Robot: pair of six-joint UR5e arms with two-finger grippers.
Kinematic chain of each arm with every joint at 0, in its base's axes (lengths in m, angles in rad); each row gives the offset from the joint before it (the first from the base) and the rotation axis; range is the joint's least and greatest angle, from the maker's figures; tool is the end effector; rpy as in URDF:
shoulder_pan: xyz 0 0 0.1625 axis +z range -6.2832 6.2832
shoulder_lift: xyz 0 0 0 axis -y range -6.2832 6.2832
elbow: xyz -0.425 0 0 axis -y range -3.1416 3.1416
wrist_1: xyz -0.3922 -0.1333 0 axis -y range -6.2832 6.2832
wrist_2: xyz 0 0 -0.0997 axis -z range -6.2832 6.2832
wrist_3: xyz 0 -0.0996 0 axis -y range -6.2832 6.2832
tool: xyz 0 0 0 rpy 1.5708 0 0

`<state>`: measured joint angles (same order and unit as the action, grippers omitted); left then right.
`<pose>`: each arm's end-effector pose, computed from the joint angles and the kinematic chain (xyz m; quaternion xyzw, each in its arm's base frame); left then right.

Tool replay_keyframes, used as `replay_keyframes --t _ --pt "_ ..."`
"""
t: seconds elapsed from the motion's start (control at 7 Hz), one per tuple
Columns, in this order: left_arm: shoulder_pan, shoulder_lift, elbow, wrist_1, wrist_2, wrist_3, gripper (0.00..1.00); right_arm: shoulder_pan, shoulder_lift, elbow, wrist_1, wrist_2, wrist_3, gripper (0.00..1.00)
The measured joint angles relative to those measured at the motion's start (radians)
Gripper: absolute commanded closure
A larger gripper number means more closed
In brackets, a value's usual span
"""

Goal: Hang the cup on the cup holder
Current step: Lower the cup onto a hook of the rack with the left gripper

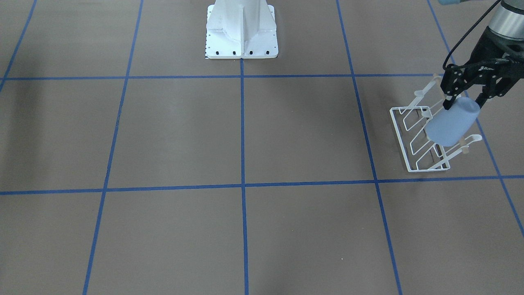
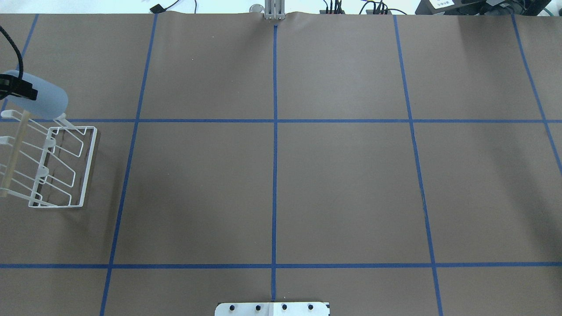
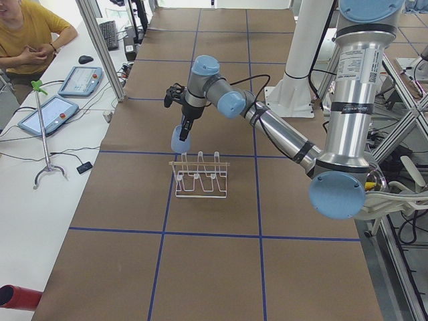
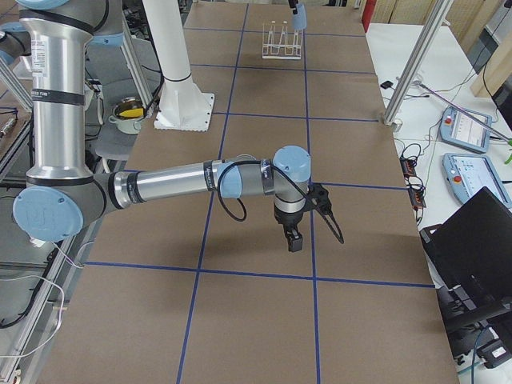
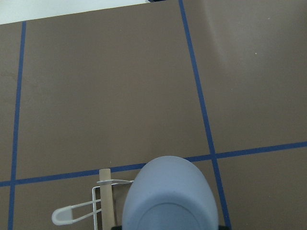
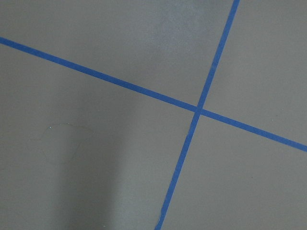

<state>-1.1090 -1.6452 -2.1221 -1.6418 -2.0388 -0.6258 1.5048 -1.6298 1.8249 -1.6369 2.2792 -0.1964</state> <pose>0.1361 -0.4718 0.3608 0.1714 0.3583 0.0040 0.9177 0.0375 -0.4718 0.5729 0.0829 -0.3414 -0.1446 0.9250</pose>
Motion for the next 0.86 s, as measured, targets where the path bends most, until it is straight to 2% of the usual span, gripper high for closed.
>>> replay_keyframes --t 0.29,0.86 --pt "0.044 -0.008 0.022 0.003 -0.001 -0.006 1.0 0.0 -0.001 -0.001 0.0 -0.001 0.001 0.0" --pt "0.055 -0.02 0.053 0.006 0.002 0.007 1.0 0.0 0.0 -0.001 0.0 -0.001 0.008 0.0"
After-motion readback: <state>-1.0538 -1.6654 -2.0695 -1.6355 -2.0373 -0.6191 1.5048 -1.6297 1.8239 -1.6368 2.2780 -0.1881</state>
